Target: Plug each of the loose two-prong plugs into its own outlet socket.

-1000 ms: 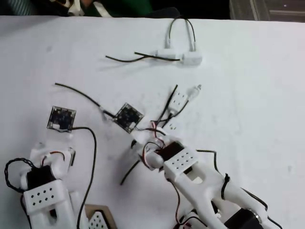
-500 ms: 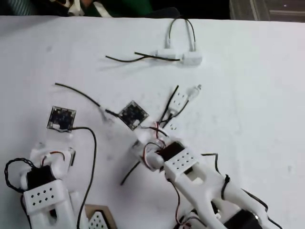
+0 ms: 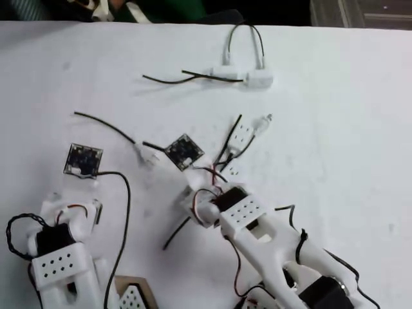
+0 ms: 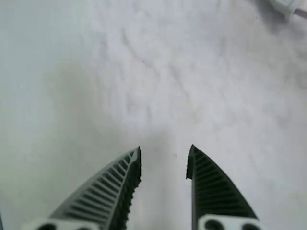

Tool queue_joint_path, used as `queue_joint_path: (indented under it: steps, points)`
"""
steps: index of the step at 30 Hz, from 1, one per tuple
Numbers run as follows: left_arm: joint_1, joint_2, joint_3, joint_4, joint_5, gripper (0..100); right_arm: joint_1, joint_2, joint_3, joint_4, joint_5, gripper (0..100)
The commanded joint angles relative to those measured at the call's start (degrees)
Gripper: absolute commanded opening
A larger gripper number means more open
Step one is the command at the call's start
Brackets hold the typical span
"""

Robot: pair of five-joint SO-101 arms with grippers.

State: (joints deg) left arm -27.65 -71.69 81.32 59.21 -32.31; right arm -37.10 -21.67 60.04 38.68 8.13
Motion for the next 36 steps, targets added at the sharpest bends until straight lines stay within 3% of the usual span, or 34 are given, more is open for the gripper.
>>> queue_joint_path:
  steps: [1, 12, 26, 36]
  points:
    - [-0.31, -0.75, -0.26, -0.70, 0.18, 17, 1.10, -0.40, -1.76, 0.48, -0.62, 12.9]
    - [-0.31, -0.75, -0.26, -0.70, 0.18, 17, -1.71, -0.40, -11.69, 13.14, -5.01, 13.1]
    - [-0.31, -0.75, -0.18, -0.70, 0.18, 17, -3.21, -0.92, -13.36, 13.41, -8.53, 19.7]
    - [-0.31, -0.75, -0.18, -0.70, 0.18, 17, 0.92, -1.27, -25.58, 14.20, -27.69, 11.2]
